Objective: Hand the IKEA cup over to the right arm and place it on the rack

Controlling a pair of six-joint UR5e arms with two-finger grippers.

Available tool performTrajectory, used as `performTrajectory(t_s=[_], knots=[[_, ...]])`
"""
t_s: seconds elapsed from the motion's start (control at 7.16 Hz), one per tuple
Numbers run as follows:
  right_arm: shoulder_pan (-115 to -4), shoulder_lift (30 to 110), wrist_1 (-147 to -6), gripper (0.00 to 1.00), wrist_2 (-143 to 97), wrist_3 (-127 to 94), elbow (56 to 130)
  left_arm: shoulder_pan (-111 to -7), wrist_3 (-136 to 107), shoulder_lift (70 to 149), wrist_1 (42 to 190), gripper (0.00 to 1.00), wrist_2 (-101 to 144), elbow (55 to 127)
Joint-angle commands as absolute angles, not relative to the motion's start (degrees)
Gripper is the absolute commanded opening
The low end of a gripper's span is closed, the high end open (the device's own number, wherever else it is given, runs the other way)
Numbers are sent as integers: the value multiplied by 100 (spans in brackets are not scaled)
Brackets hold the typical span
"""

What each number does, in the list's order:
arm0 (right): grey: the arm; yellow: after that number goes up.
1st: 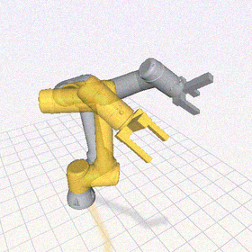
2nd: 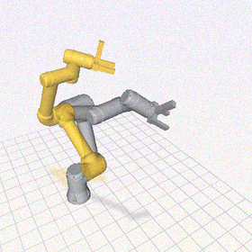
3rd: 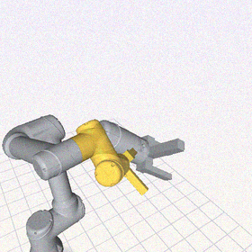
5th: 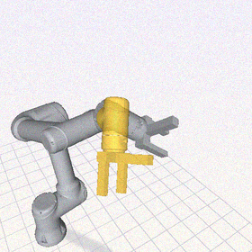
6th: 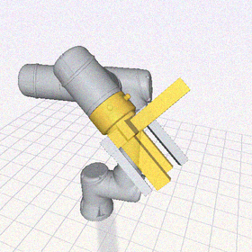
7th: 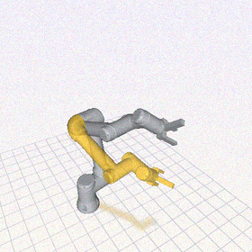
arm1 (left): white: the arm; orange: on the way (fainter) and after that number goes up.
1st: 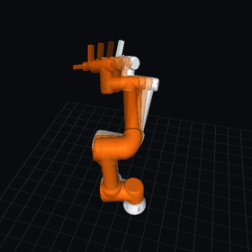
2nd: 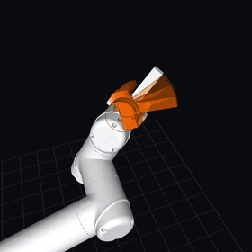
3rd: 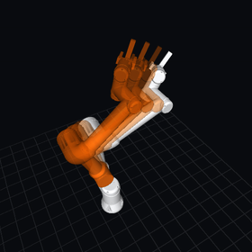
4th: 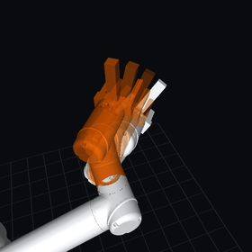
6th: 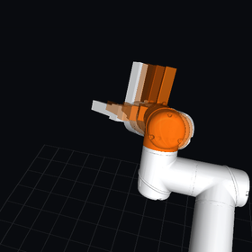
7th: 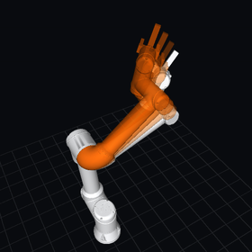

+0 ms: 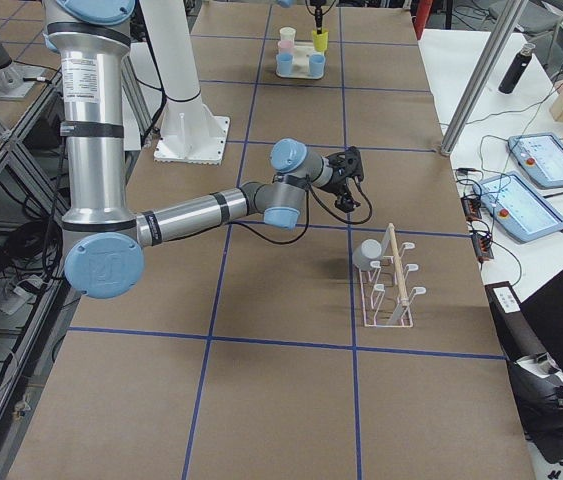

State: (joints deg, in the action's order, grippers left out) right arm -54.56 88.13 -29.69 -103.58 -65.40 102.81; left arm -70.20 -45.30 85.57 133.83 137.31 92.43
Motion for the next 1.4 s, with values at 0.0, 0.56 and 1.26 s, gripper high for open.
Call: performTrajectory(t_s=[0.0,0.56,1.26], knots=[[-5117,8238,-2927,99,-10371,-7999,10318,-7146,-6159,8857,13586,0,13895,9656],[-4834,7683,-2874,99,-10380,-10111,10651,-6208,-11256,10472,15335,0,13714,9861],[-4729,7278,-2068,99,-10345,-12476,10819,-3792,-13595,11363,16660,0,10753,10257]])
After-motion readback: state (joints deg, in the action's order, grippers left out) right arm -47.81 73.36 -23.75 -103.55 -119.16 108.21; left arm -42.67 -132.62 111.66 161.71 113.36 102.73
